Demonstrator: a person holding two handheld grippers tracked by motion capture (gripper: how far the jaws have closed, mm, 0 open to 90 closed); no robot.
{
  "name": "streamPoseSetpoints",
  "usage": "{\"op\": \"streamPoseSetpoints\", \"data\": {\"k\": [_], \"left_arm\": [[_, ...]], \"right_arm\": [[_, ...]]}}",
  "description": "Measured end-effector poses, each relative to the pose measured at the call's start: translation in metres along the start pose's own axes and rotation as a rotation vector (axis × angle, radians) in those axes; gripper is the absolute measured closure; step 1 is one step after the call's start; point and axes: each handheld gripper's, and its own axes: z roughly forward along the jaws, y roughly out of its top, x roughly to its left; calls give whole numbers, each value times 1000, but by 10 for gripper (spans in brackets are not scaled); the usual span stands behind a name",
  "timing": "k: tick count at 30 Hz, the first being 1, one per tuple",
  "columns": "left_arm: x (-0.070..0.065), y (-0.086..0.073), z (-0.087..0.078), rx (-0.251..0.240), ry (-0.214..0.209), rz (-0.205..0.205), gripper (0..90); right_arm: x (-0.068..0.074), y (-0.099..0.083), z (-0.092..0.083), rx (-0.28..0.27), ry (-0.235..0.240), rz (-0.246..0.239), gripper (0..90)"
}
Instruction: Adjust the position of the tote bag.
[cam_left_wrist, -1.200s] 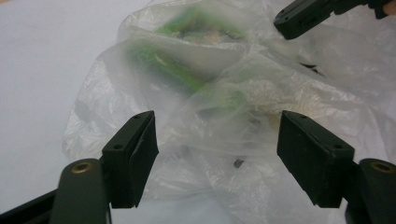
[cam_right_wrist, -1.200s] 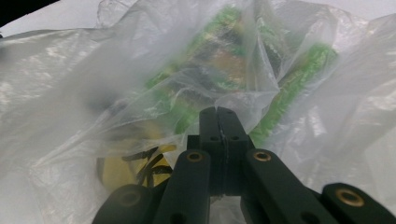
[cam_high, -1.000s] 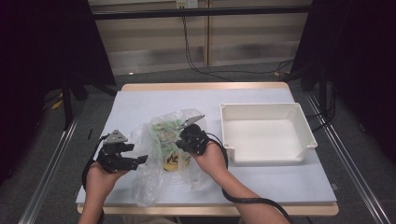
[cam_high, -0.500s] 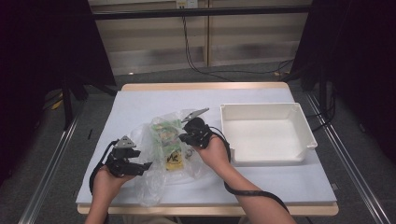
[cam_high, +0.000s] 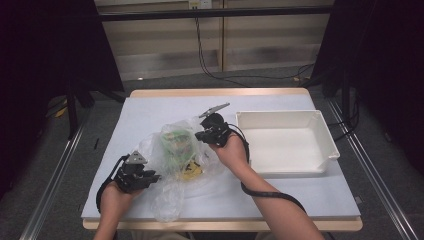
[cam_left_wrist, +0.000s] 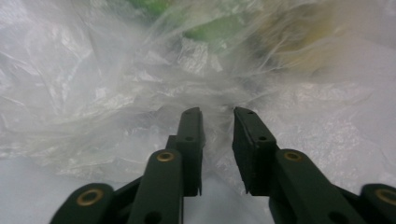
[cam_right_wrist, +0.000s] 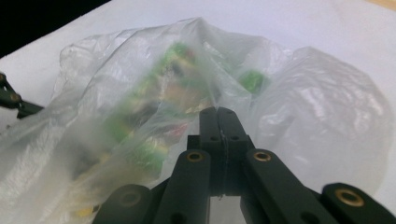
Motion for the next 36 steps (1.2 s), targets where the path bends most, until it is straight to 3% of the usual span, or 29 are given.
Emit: {"op": "streamPoseSetpoints", "data": {"k": [7, 13, 16, 25, 36], "left_arm": [[0, 0, 0, 36, -2, 9, 894], [-2, -1, 1, 26, 10, -11, 900], [1, -1, 0, 36, -5, 0, 900], [1, -3, -1, 33, -8, -6, 900], [1, -3, -1, 34, 1, -10, 900]], "right_arm": [[-10, 10, -6, -8, -18, 9, 900], [-22, 16, -7, -1, -50, 21, 900], [-35, 17, -7, 4, -75, 25, 900], [-50, 15, -7, 23, -120, 42, 900], [-81, 8, -21, 11, -177, 82, 900]]}}
